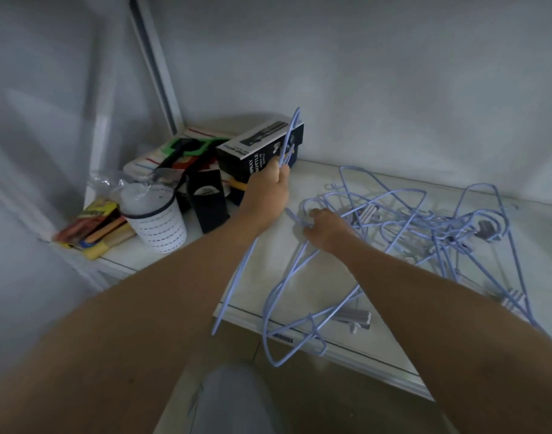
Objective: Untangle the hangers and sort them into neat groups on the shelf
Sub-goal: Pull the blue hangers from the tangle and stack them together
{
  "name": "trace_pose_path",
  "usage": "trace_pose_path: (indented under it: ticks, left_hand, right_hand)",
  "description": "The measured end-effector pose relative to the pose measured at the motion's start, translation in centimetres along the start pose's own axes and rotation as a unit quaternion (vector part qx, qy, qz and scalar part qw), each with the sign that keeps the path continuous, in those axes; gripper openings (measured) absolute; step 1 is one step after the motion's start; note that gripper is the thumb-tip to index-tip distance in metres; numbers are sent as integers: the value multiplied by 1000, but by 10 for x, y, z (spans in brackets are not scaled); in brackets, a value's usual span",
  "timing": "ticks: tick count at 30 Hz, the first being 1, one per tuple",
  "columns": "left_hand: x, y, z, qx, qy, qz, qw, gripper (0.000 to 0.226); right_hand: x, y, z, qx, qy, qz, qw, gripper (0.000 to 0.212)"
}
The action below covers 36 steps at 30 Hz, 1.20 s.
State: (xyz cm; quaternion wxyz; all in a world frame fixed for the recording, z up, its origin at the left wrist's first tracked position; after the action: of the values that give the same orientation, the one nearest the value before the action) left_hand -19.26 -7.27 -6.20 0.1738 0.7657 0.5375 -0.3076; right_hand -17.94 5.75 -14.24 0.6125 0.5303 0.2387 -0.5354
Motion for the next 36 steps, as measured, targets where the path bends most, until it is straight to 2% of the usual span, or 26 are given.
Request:
trace_pose_path:
  ticks: [4, 8, 15, 22, 27, 33, 36]
  left_hand:
    - [-7, -3, 7, -4, 1, -2, 1000, 33]
    - [-8, -2, 10, -10, -12, -1, 1000, 35]
    - [-8, 4, -4, 4, -5, -4, 1000, 24]
    - [0, 12, -26, 26, 20, 7, 999, 35]
    - [10, 14, -50, 38, -16, 24, 999, 32]
    - [15, 11, -79, 36, -56, -2, 998, 34]
    - [22, 12, -96, 44, -37, -13, 998, 34]
  right_hand:
    - [10, -7, 10, 24, 26, 3, 999, 40]
    - [10, -9, 10, 38, 53, -30, 997, 39]
    - [-29, 7, -7, 59, 104, -157, 980, 34]
    - [-75, 42, -32, 66, 116, -244, 960, 31]
    - [-108, 81, -53, 76, 146, -334, 928, 31]
    - [-151, 139, -87, 117, 33, -393, 911, 34]
    - [-170, 164, -100, 159, -40, -389, 907, 32]
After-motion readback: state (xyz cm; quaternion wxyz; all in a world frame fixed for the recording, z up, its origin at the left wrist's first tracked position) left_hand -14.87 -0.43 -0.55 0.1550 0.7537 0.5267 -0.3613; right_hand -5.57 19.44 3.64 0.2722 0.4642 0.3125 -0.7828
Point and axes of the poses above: each hand's wrist, its own y-axis away from the middle knuckle, its own x-axis out of the palm, z = x × y, the point moved 1 cm from there along -y, towards the middle knuckle, and after that the axes turned 13 degrees about z, right-handed, at the moved point
